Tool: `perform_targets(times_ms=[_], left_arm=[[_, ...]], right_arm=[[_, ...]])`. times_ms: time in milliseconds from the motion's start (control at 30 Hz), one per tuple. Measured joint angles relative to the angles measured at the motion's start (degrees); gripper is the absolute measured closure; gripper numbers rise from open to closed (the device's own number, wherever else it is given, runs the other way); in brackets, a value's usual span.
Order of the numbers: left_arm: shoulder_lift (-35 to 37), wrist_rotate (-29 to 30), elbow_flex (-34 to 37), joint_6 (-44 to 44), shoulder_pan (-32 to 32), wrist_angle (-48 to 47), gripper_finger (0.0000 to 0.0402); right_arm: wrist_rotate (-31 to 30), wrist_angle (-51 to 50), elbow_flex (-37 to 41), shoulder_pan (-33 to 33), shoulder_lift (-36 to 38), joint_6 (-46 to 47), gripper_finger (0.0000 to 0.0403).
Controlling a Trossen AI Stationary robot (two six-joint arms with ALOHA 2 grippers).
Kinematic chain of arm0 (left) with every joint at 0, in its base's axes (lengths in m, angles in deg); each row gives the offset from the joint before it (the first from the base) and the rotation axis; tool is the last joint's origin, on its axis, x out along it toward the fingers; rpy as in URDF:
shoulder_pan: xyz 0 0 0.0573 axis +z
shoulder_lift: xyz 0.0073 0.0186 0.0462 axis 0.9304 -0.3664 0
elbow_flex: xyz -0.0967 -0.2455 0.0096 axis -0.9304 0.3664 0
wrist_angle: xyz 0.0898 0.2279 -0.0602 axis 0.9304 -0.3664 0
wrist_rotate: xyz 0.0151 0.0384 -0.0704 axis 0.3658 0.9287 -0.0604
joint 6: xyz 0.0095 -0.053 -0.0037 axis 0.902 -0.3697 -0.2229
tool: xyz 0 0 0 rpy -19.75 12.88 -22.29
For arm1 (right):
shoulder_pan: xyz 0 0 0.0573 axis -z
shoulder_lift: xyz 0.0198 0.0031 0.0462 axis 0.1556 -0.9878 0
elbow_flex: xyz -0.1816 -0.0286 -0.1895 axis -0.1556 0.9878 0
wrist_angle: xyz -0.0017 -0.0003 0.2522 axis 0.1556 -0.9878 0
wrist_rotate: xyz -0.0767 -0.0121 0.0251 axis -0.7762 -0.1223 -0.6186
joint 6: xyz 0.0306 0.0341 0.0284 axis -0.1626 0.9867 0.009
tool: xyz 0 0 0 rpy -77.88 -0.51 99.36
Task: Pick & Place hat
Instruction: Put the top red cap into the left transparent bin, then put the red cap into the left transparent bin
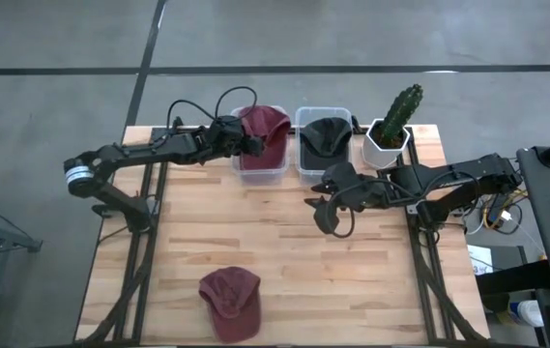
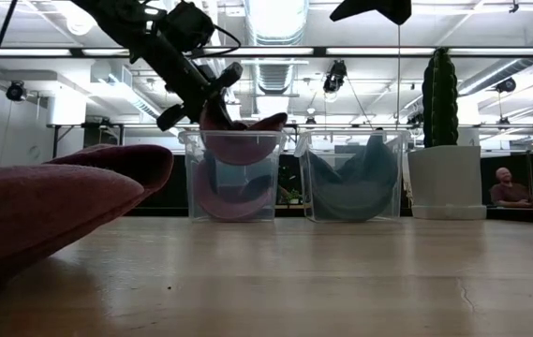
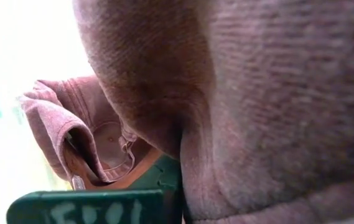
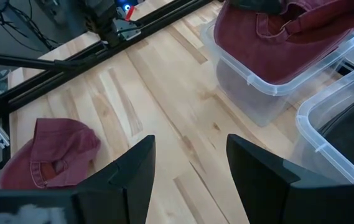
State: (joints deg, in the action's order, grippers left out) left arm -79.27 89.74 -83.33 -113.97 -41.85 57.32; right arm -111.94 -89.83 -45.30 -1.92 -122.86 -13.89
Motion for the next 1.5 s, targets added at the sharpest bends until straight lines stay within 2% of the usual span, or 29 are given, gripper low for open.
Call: perform_targets(times_ms=[167, 467, 567, 700, 1033, 1200, 1267, 1333, 1500], left_arm=[[0.0, 0.0, 0.0, 2.2, 0.0, 0.0, 0.0332], [0.0, 0.0, 0.0, 2.5, 0.0, 0.0, 0.0224], [0.2, 0.5, 0.0, 4.6, 0.1, 0.0, 0.0202], [0.5, 4.0, 0.0, 8.3, 0.1, 0.0, 0.0196], [3.3, 22.0, 0.0, 16.6, 0.4, 3.5, 0.0195], [4.8, 22.8, -0.5, 22.2, 0.5, 7.2, 0.0195], [5.5, 21.5, -1.3, 22.3, 0.5, 7.0, 0.0195], [6.9, 17.1, -2.2, 22.2, 0.1, 5.9, 0.0195], [11.6, -4.1, -3.4, 21.0, -2.0, -1.1, 0.0195]], right_arm=[[0.0, 0.0, 0.0, 0.0, 0.0, 0.0, 0.0211], [0.0, 0.0, 0.0, 0.0, 0.0, 0.0, 0.0211], [0.0, 0.1, 0.0, 0.0, 0.0, 0.0, 0.0211], [0.0, 0.3, 0.0, 0.0, 0.0, 0.4, 0.0211], [0.1, 0.4, 0.0, 0.0, 0.0, 0.6, 0.0211], [0.1, 0.7, 0.0, 0.0, 0.0, 0.6, 0.0211], [0.1, 0.8, 0.0, 0.0, 0.0, 0.6, 0.0211], [0.1, 0.8, 0.0, 0.0, 0.0, 0.6, 0.0211], [0.1, 0.8, 0.0, 0.0, 0.0, 0.6, 0.0211]])
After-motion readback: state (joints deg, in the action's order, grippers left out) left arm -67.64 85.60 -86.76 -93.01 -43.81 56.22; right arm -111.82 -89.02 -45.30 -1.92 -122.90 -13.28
